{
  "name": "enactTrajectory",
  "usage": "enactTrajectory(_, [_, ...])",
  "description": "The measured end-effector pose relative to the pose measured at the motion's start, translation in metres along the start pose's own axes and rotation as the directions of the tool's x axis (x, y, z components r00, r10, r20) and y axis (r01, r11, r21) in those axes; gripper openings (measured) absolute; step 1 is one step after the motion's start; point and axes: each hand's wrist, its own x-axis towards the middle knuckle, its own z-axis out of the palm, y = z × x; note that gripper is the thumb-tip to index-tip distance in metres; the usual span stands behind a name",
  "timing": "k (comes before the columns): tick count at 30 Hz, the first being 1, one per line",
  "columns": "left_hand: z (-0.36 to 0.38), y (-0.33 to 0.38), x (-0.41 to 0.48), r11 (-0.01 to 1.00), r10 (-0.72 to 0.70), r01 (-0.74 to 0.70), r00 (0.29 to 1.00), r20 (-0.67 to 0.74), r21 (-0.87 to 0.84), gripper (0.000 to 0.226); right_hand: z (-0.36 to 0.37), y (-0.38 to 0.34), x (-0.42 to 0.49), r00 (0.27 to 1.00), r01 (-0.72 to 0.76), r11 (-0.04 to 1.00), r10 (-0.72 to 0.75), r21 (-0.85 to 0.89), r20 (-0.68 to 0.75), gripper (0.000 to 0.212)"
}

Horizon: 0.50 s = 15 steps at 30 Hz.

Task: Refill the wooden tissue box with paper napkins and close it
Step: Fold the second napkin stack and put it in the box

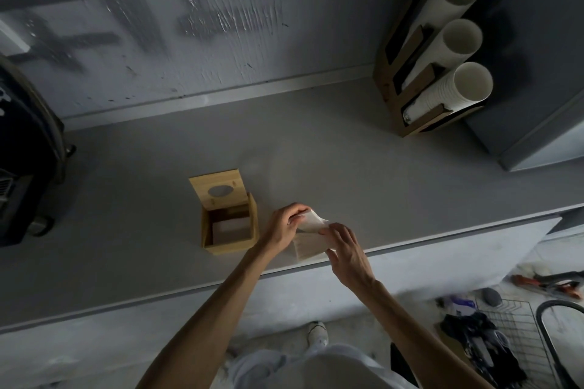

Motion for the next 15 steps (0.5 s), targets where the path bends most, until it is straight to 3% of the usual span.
enactTrajectory(8, [-0.0023, -0.0002, -0.0023, 1.000, -0.010, 0.011, 0.998, 0.058, -0.011, 0.009, -0.0008, -0.0004, 0.0003, 0.999, -0.038, 0.999, 0.038, 0.017, 0.027, 0.055])
enactTrajectory(15, [0.0007, -0.0040, -0.0068, 0.998, 0.023, -0.016, 0.993, 0.115, -0.064, 0.010, -0.0005, 0.0014, 0.0032, 0.998, 0.020, 0.996, -0.015, -0.087, 0.065, 0.057])
